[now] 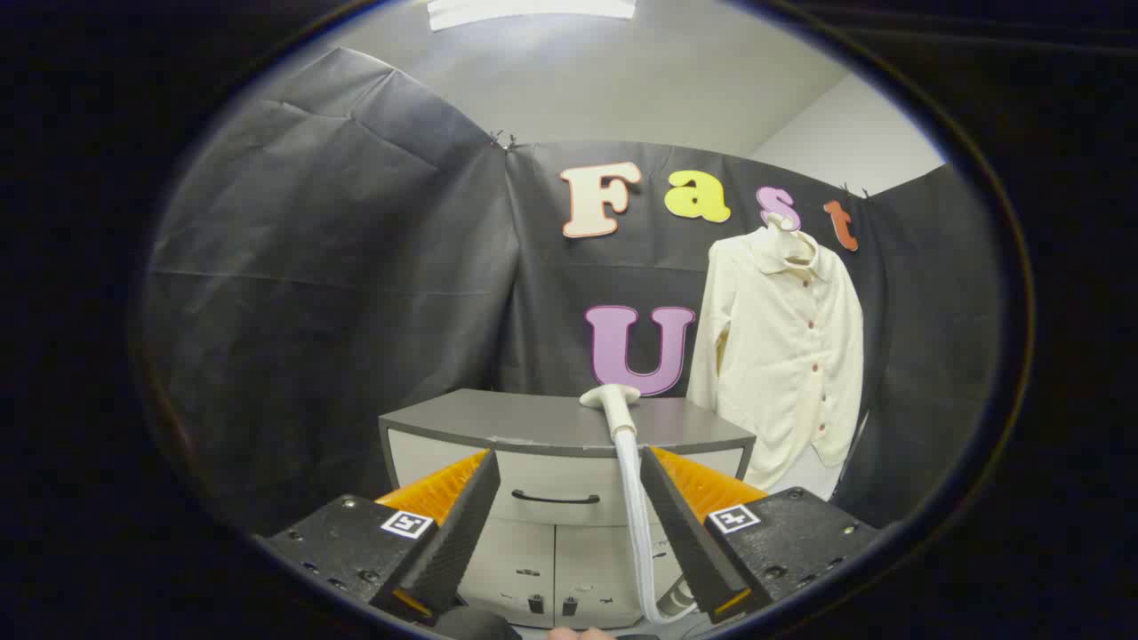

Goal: Iron the clothes twice with a garment steamer, once on the left side and once on the right side.

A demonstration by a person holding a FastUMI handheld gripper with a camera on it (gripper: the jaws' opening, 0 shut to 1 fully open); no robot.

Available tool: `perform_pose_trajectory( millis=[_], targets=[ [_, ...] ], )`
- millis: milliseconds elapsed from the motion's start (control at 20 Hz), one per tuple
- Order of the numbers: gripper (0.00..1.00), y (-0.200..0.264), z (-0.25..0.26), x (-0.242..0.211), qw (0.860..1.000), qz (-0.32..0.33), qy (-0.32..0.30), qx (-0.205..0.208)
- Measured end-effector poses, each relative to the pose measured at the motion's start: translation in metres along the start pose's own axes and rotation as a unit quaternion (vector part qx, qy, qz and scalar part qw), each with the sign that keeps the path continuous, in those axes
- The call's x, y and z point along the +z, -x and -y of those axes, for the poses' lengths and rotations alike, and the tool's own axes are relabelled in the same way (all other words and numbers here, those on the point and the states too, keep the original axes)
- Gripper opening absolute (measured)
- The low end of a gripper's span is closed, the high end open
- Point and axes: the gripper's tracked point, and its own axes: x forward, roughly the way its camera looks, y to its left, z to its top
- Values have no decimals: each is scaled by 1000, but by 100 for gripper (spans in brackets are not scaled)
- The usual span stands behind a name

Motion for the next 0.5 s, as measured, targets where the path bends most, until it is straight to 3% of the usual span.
perform_pose_trajectory(
  millis=[500],
  targets=[
    [97,-1,0,-9,1000,-14,-10,3]
  ],
)
